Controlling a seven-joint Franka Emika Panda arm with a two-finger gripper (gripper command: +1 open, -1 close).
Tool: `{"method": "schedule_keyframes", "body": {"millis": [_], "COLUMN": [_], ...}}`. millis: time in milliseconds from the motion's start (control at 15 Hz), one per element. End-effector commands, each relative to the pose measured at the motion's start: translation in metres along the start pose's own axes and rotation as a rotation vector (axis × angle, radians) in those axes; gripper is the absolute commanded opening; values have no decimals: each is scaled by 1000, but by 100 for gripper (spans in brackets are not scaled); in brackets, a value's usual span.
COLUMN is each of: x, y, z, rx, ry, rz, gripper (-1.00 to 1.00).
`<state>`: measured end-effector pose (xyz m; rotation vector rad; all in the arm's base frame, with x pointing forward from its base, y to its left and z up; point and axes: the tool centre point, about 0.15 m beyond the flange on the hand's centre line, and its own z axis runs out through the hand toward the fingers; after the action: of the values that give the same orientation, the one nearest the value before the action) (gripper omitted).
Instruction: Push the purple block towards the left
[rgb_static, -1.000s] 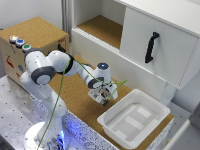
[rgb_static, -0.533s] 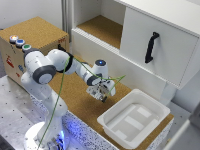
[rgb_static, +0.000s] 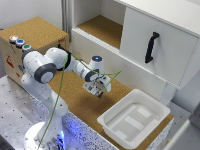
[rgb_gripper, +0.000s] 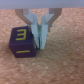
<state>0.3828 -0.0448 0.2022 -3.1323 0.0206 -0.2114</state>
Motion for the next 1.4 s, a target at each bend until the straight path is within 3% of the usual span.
{"method": "schedule_keyframes", "body": {"millis": [0, 600, 867, 1133, 1200, 1333], "x": [-2, -6, -11, -27, -29, -33], "y": [-49, -100, -74, -86, -89, -98], "z": [-7, -11, -59, -99, -106, -117], "rx": [-22, -15, -71, -76, -89, -121], "ry": [-27, -26, 10, 18, 26, 16], "rz": [33, 46, 127, 145, 155, 149], "gripper": [-100, -100, -100, -100, 100, 100]}}
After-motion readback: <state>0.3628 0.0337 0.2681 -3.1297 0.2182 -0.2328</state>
